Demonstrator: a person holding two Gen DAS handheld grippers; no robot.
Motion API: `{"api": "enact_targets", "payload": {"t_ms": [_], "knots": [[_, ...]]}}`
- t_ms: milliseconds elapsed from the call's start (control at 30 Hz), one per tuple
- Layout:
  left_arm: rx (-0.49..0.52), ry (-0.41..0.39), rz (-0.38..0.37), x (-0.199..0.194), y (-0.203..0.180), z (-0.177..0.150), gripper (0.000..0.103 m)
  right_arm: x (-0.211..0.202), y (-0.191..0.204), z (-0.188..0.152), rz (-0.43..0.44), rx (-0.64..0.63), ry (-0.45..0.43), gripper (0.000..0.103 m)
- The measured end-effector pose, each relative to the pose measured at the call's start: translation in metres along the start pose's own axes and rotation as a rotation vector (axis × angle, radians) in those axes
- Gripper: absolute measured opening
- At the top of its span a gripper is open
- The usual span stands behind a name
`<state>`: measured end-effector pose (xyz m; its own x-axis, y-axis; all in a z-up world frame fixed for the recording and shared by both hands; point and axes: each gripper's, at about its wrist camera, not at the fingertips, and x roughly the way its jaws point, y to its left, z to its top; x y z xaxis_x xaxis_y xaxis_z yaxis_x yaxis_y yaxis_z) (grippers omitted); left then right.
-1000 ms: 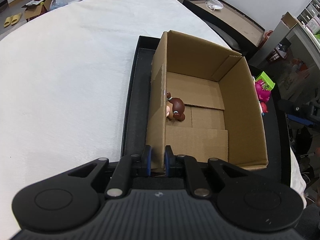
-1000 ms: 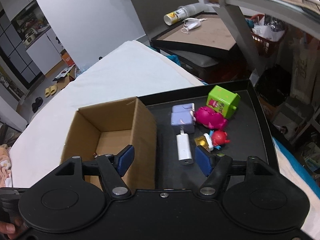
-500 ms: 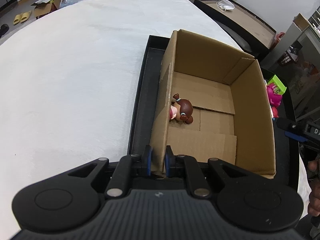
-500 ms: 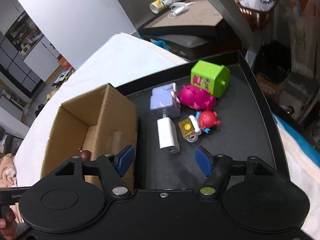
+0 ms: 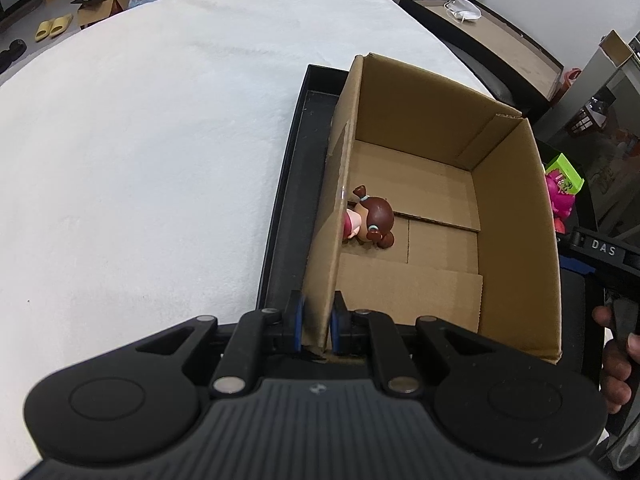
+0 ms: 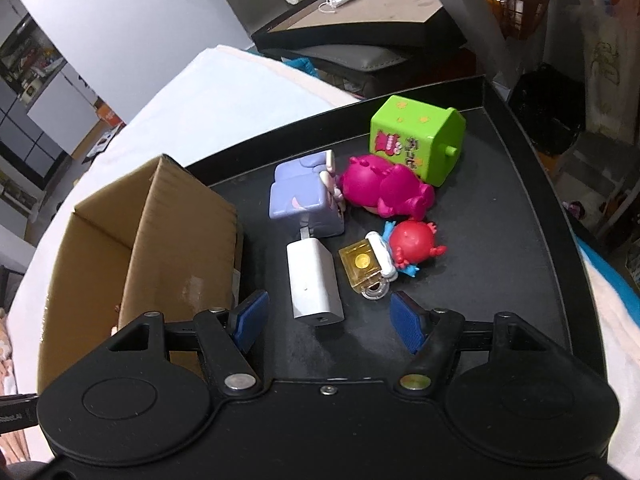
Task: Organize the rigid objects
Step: 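Move the right gripper back to the white USB charger, then grasp the white USB charger with the right gripper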
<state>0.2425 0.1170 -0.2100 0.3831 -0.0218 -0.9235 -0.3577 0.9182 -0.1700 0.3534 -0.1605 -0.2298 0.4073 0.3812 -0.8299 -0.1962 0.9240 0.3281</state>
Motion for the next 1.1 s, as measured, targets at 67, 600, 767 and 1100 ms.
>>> {"api": "enact_targets", "payload": {"t_ms": [67,600,767,1100], "knots": [[0.003,0.005,0.001,0.001,0.0,0.001,0.012,0.003,0.003,0.001,0.001,-0.008,0.005,0.066],[0.03,0.013,0.021,0.005,-0.005,0.001,0.012,0.001,0.003,-0.004,0.012,-0.016,0.016,0.021],[0.029,0.008,0.017,0.004,-0.004,-0.001,0.013,-0.009,0.008,-0.009,0.015,-0.025,0.02,0.021],[0.062,-0.004,0.012,0.003,-0.005,-0.002,0.013,-0.035,0.021,-0.015,-0.009,-0.072,-0.003,0.021]]}}
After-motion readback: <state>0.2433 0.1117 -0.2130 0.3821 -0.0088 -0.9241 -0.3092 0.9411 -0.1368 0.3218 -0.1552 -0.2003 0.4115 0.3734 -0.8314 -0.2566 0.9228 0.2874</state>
